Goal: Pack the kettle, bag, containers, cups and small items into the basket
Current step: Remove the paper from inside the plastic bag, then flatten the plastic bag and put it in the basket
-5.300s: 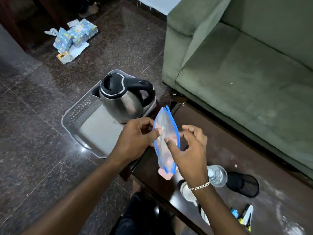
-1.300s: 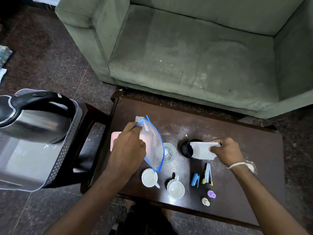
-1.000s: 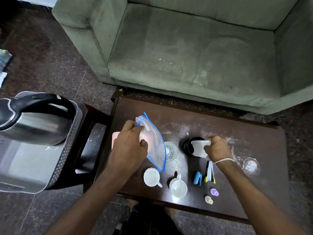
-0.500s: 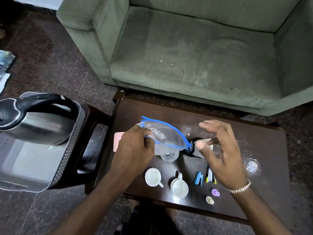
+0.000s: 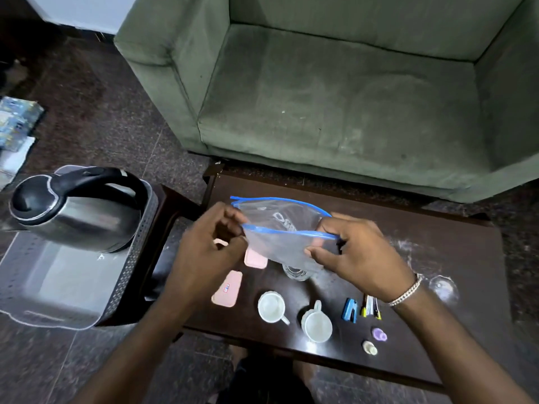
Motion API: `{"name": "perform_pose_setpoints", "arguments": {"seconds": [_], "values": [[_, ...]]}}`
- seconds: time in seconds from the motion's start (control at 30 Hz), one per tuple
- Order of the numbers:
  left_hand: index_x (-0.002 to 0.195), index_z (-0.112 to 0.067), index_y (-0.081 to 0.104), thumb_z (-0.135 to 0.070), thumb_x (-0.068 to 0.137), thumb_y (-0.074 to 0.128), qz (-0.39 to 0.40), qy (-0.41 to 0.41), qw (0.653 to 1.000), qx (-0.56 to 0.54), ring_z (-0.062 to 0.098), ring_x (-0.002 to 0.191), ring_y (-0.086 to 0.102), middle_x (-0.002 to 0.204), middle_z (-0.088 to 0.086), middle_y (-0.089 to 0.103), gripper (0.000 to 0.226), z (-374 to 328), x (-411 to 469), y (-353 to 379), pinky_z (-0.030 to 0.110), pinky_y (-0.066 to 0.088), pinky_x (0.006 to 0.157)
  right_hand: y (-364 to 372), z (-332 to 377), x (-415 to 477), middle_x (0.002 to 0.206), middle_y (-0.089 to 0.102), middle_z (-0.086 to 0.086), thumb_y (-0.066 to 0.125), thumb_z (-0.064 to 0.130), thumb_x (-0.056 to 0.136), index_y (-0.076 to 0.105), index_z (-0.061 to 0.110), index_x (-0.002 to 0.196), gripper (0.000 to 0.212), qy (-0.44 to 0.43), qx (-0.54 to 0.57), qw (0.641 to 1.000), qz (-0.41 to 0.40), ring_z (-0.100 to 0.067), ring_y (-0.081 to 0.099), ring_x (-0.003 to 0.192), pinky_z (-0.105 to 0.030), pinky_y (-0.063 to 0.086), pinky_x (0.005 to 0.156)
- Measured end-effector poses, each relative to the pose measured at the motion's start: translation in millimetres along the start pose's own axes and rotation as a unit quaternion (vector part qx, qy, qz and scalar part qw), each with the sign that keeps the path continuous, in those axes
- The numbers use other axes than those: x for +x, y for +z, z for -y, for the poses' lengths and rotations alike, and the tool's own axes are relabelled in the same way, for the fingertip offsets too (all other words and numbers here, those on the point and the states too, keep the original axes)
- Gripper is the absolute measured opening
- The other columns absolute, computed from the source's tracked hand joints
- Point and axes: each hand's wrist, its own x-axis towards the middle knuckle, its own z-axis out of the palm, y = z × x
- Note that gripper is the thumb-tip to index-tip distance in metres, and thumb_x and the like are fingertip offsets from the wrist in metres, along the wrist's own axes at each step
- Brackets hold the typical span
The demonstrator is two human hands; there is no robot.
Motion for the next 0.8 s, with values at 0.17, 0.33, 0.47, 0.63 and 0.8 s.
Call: {"name": "perform_pose_setpoints", "arguments": {"seconds": [0.17,0.33,0.47,0.63,0.8], "values": [[0.143,-0.033,0.036,-0.041,0.058,0.091,0.054,-0.042,0.997,-0.019,0.003,0.128,0.053,0.145,-0.006,0.052,0.101,34.4,11.9,-10.8,0.036,0.047,0.105,-28.1,2.8,3.6,0.066,0.056,-0.004,0.078,0.015,0.082,0.055,0.017,0.070,0.026,-0.030,0.089,0.994,0.056,-0.021,0.050,0.061,-0.036,0.042,0.060],[0.152,-0.026,0.039,-0.026,0.069,0.089,0.226,-0.019,0.968,-0.109,0.003,0.139,0.051,0.149,-0.015,0.057,0.097,37.4,18.1,11.5,0.026,0.048,0.107,-47.1,-6.6,2.6,0.068,0.050,-0.014,0.079,0.008,0.084,0.055,0.009,0.072,0.026,-0.039,0.229,0.969,0.087,-0.012,0.042,0.060,-0.028,0.035,0.054],[0.110,-0.020,0.075,-0.010,0.080,0.082,0.220,-0.032,0.951,-0.215,0.019,0.104,0.074,0.114,0.007,0.078,0.032,30.7,21.6,32.0,0.028,0.057,0.086,-50.9,-14.7,0.3,0.087,0.061,-0.008,0.083,0.011,0.078,0.062,0.006,0.093,0.026,-0.024,0.329,0.944,0.013,-0.017,0.056,0.076,-0.033,0.051,0.072],[0.101,-0.012,0.078,-0.018,0.085,0.080,0.177,-0.026,0.943,-0.279,0.028,0.093,0.076,0.097,0.016,0.079,0.017,28.7,21.8,49.5,0.034,0.058,0.088,-21.5,-30.4,-17.2,0.120,0.070,-0.020,0.078,0.027,0.081,0.042,0.024,0.146,0.074,0.064,0.558,0.820,-0.110,-0.038,0.069,0.106,-0.055,0.051,0.096],[0.107,-0.006,0.075,-0.004,0.093,0.070,0.171,-0.027,0.941,-0.292,0.043,0.096,0.076,0.098,0.019,0.078,0.015,31.7,22.5,56.9,0.037,0.059,0.087,15.9,-38.2,-34.1,0.114,0.073,-0.020,0.087,0.033,0.075,0.036,0.041,0.149,0.090,0.102,0.535,0.823,-0.161,-0.031,0.068,0.112,-0.052,0.050,0.101]]}}
